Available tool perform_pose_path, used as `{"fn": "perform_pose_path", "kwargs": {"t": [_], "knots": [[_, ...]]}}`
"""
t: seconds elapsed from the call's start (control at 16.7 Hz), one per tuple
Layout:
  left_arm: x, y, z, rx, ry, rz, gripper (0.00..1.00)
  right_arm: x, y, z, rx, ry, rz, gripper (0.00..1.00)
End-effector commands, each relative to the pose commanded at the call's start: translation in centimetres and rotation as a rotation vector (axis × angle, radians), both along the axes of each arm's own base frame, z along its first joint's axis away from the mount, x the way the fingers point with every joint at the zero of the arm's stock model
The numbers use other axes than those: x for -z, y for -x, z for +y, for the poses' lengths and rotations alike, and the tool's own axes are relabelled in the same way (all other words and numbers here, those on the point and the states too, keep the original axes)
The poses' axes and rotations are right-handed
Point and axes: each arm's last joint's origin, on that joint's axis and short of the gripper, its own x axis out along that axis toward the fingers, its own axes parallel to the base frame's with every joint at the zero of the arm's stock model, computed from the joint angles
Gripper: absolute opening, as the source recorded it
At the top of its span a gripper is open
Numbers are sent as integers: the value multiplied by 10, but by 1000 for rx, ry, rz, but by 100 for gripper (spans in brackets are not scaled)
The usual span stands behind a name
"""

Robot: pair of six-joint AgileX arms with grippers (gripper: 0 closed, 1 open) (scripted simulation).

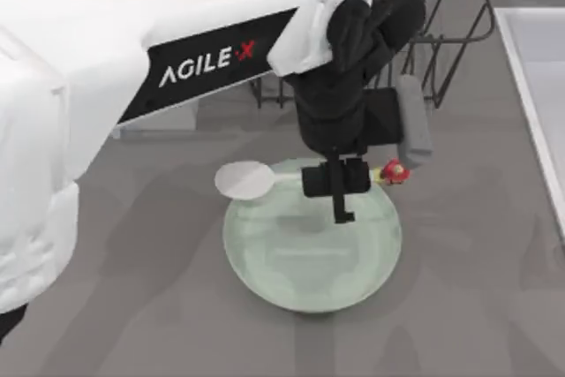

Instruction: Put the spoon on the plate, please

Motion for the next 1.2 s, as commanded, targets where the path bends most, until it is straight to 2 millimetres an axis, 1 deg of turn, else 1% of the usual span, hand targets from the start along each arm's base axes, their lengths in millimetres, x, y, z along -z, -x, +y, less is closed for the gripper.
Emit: {"fn": "perform_pose_path", "kwargs": {"t": [0.18, 0.3, 0.6, 1.2], "knots": [[33, 4, 4, -1, -63, 93, 0, 0, 0, 0, 0, 0, 0, 100], [49, 6, 6, -1, -94, 137, 0, 0, 0, 0, 0, 0, 0, 100], [50, 7, 6, -1, -95, 138, 0, 0, 0, 0, 0, 0, 0, 100], [50, 7, 6, -1, -95, 138, 75, 0, 0, 0, 0, 0, 0, 100]]}}
